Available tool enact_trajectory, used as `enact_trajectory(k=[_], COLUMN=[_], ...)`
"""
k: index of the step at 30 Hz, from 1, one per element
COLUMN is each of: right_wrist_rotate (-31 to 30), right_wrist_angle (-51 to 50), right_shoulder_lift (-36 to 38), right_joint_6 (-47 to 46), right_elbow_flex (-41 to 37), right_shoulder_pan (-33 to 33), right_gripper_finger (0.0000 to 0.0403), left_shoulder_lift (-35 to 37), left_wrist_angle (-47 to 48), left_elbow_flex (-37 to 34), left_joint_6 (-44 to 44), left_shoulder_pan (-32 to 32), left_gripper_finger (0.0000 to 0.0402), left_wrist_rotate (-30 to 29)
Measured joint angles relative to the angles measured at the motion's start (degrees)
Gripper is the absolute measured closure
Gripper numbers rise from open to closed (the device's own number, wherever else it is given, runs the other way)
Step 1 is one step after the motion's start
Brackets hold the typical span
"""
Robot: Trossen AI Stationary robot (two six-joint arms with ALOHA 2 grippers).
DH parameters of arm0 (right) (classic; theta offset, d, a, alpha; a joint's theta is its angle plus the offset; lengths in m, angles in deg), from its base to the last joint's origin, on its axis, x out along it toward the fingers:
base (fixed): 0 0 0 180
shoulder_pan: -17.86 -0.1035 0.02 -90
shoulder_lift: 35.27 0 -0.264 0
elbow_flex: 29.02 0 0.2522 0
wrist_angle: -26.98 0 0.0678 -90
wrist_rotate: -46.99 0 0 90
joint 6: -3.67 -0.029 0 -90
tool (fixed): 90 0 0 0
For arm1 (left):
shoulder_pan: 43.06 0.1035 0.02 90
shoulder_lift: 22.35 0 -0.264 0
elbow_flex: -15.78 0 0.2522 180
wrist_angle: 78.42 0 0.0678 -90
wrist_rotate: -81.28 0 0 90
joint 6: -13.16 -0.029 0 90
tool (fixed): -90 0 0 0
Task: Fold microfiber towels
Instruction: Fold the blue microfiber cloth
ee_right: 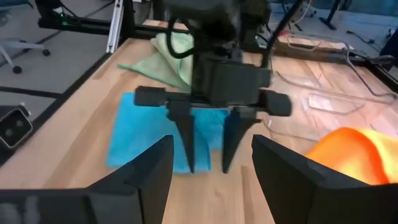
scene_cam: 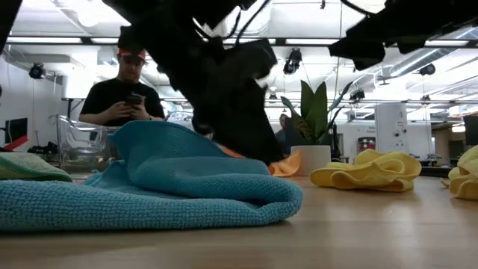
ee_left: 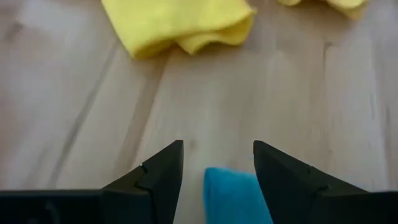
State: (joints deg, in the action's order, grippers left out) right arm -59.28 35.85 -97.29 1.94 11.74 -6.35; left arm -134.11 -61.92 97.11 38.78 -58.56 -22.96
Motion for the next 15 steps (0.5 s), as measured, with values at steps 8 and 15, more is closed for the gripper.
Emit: enact_trajectory(k=[8,15], right_wrist_rotate=[0.23,0.24], right_wrist_angle=[0.18,0.59], right_shoulder_lift=[-0.39,-1.16], right_joint_6=[-1.28,-1.26], right_elbow_flex=[-1.13,-1.13], right_shoulder_pan=[0.00,0.00], right_gripper_finger=[0.0195,0.0195], left_shoulder_lift=[-1.58,0.91], left_wrist_angle=[2.71,3.95], left_elbow_flex=[0.88,0.94], left_joint_6=[2.63,2.55], left_shoulder_pan=[-0.98,-2.65], left_gripper_finger=[0.0237,0.0328], left_wrist_rotate=[1.11,2.01])
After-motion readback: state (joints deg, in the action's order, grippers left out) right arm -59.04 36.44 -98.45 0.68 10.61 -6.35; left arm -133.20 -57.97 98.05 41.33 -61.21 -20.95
